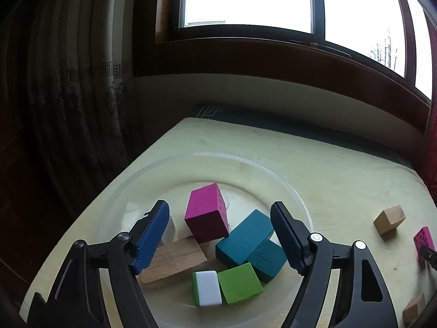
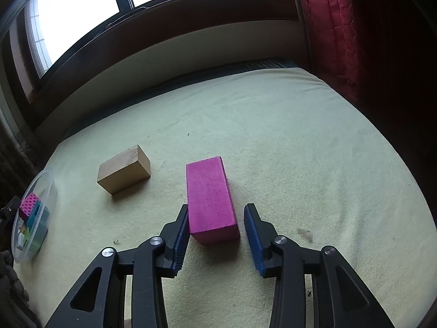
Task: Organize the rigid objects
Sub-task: 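Drop the magenta block into the container and open the left gripper, then lift the long magenta block with the right gripper and carry it over the container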
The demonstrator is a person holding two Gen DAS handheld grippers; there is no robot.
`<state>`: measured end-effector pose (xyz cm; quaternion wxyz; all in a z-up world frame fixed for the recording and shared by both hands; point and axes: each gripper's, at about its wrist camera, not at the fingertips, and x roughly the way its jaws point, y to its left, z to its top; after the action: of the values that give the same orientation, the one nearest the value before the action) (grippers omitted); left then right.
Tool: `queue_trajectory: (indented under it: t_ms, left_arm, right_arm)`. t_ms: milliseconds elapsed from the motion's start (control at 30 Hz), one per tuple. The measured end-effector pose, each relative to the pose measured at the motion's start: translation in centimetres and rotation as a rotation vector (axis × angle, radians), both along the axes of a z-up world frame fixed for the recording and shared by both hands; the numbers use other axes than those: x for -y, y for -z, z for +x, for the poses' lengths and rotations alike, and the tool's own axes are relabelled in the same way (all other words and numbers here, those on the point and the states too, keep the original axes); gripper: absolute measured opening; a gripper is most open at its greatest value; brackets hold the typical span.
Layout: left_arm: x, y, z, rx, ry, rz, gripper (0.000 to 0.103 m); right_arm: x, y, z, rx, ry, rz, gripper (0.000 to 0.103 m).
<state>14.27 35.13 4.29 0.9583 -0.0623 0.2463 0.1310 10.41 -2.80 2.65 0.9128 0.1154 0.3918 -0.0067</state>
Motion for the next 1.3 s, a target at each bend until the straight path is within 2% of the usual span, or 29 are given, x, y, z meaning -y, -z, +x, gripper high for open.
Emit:
queue_trajectory:
  t_ms: [500, 600, 767, 1000, 1300]
  left_arm:
    - [0.0, -0.6, -0.8, 0.011, 0.023, -0.032, 0.079]
    - [-0.2, -0.7, -0.8, 0.011, 0.025, -0.044, 0.079]
    - [-0.7, -0.5, -0.8, 0.009, 0.021, -0.069, 0.079]
    - [-1.1, -0.6, -1.0, 0.020, 0.018, -0.082, 0.079]
    - [-1.6, -0.7, -1.3, 0.030, 0.008, -0.086, 0.079]
  right_arm:
    - [-2.0, -0.2, 1.0, -0.038, 0.011, -0.102, 0.042]
    - [-2.3, -0.3, 1.1, -0.039, 0.012, -0.117, 0.039]
    - [-2.5, -0.5, 1.0, -0.031, 0.018, -0.100, 0.033]
    - [-3.2, -2.2, -0.4, 0.018, 0.018, -0.069, 0.031]
    - [-7.7, -4.8, -1.4, 0.076, -0.089, -0.007, 0.031]
